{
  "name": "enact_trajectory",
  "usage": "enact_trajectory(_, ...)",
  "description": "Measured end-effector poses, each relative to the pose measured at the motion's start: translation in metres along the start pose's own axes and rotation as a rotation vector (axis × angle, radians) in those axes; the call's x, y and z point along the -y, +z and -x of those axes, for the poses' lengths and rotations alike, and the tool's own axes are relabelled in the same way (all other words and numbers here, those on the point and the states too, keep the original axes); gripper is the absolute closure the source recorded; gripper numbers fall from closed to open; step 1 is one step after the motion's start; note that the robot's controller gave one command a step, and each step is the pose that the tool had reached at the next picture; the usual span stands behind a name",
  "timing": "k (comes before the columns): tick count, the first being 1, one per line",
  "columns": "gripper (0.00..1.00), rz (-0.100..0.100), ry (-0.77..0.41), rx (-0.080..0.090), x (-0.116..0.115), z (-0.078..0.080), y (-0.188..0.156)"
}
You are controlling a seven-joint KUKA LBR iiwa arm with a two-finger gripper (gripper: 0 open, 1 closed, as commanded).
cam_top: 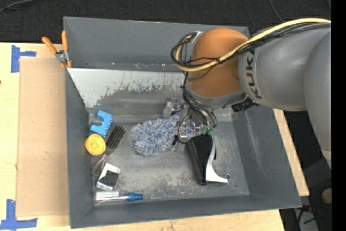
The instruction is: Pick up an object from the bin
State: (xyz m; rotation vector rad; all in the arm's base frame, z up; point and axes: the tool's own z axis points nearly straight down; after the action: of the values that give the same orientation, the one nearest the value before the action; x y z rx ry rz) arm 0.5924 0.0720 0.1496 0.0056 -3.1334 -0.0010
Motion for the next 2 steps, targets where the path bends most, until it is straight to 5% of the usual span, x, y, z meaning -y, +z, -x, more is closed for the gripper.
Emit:
enact_trajectory(1, 0.00, 0.000, 0.002, 0.007, 0.000, 0.001, -0.005)
enact_trajectory(2, 0.00, 0.000, -0.197, 0.009, 0.018, 0.026, 0.065)
